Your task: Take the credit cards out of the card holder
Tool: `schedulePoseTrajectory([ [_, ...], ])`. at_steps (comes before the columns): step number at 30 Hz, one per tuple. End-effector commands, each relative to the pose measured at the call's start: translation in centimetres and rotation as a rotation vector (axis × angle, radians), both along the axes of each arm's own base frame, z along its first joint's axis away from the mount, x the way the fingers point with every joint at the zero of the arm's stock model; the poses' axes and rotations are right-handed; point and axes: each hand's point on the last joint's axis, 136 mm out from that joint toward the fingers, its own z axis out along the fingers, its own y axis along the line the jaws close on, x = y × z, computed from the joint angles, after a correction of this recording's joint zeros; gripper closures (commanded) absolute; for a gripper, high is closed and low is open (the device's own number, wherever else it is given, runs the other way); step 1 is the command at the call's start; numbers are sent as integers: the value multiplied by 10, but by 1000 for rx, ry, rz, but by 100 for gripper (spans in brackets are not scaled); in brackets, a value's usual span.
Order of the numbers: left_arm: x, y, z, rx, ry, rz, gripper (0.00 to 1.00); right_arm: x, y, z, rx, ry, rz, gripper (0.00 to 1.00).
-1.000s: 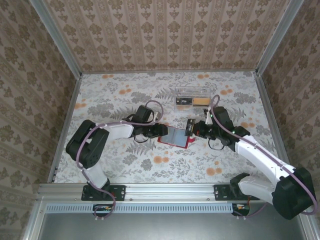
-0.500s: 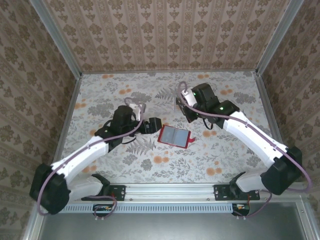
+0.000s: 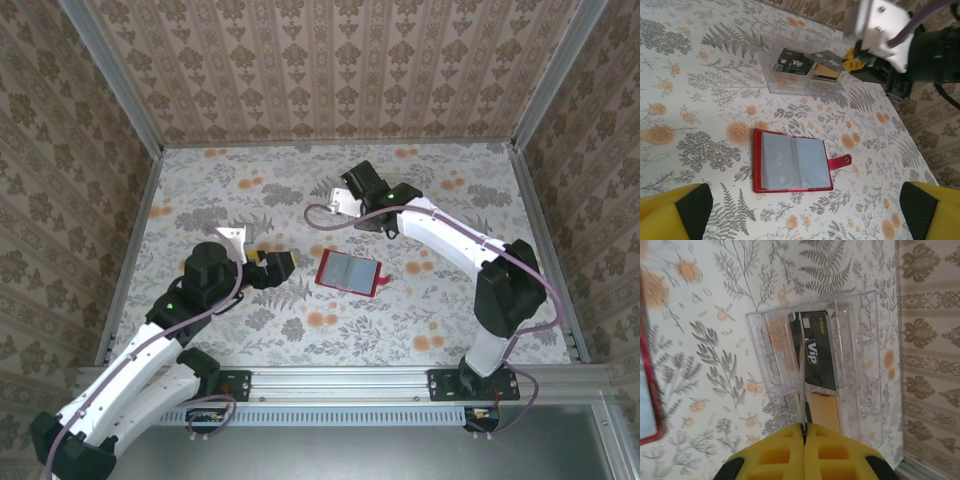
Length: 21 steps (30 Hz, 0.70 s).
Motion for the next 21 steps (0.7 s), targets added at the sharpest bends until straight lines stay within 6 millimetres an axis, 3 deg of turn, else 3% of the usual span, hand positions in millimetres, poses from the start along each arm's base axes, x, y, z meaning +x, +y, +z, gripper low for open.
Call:
schedulePoseTrajectory([
  [1, -2, 12, -11, 39, 5, 33, 0, 24, 0, 11, -115, -51, 72, 100],
  [7, -7, 15, -13, 50, 19, 32, 0, 44, -2, -9, -150, -24, 79, 100],
  [21, -6, 16, -17, 64, 25, 40, 0, 52, -9, -44, -130, 49, 34, 100],
])
